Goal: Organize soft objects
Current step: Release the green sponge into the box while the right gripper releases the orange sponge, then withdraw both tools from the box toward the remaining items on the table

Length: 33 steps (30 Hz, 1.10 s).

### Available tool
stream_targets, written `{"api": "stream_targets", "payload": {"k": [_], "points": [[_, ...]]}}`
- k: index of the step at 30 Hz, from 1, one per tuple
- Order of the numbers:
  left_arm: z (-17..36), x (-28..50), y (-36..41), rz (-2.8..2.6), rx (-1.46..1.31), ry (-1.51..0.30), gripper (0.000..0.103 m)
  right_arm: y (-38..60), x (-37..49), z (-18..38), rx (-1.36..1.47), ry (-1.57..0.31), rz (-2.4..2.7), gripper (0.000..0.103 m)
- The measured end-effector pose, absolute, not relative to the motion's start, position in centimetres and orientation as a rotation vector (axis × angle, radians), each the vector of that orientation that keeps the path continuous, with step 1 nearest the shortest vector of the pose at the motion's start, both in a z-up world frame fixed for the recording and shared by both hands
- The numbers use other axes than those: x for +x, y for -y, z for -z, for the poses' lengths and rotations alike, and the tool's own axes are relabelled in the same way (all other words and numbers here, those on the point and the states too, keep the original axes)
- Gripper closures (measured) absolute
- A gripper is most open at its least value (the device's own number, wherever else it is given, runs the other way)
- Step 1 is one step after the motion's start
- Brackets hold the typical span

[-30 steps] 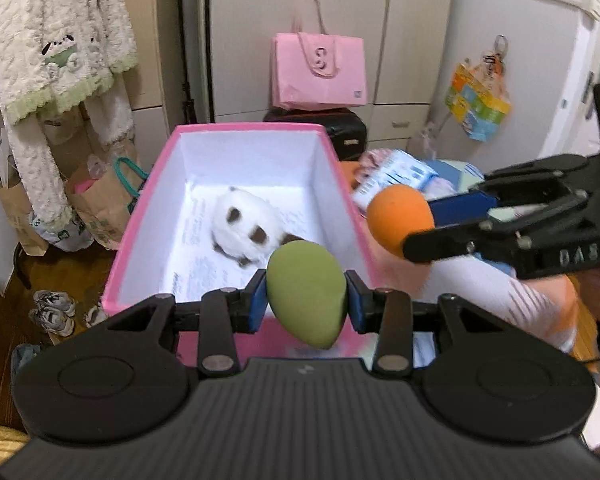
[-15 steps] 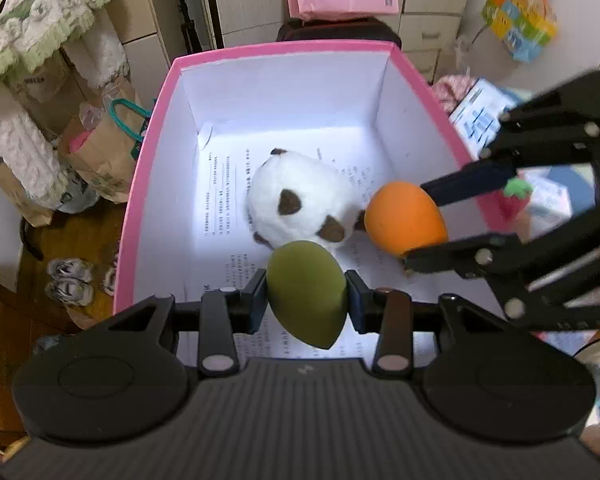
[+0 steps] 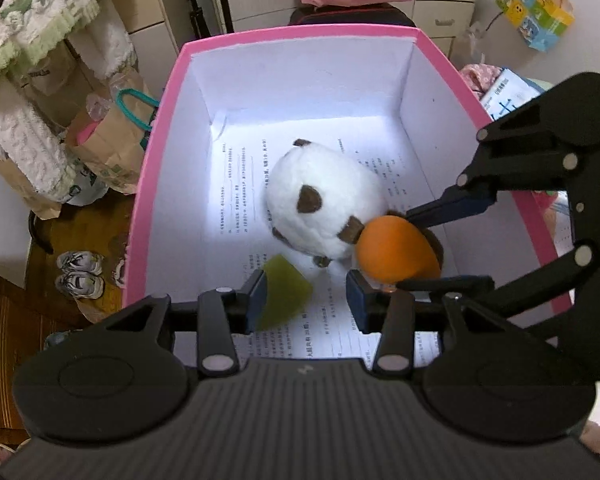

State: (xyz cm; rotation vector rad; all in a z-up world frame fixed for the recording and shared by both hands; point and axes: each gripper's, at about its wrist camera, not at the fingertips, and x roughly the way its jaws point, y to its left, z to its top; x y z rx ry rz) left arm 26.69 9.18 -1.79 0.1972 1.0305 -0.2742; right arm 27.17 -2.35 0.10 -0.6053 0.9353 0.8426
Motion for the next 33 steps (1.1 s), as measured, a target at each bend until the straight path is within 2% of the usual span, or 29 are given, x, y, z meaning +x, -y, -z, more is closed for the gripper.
{"api": "stream_targets", "payload": {"k": [2,6,17,33], "points": [[1.5,26.3,-9.2,0.273,0.211,-1.018,0.054,2.8,26.7,-0.6,-0.603,-0.913,-0.838,0.053],[0.5,25.2,-9.2,0.284,0.229,-0.998,0.048,3.6,25.8,-2.0,-0.58,-0.88,-0.837,0.051],[-2.4,21.2,-8.9,0.326,0.239,-0.957,0.035,5.3,22.3,-4.9,-0.539,-0.841,-0.806,0.032],[-5.7,13.8,-6.7,0.38,0.309,-0.856,0.018,9.4,16.1,-8.4,-0.456,-0.733,-0.77,0.025]]}}
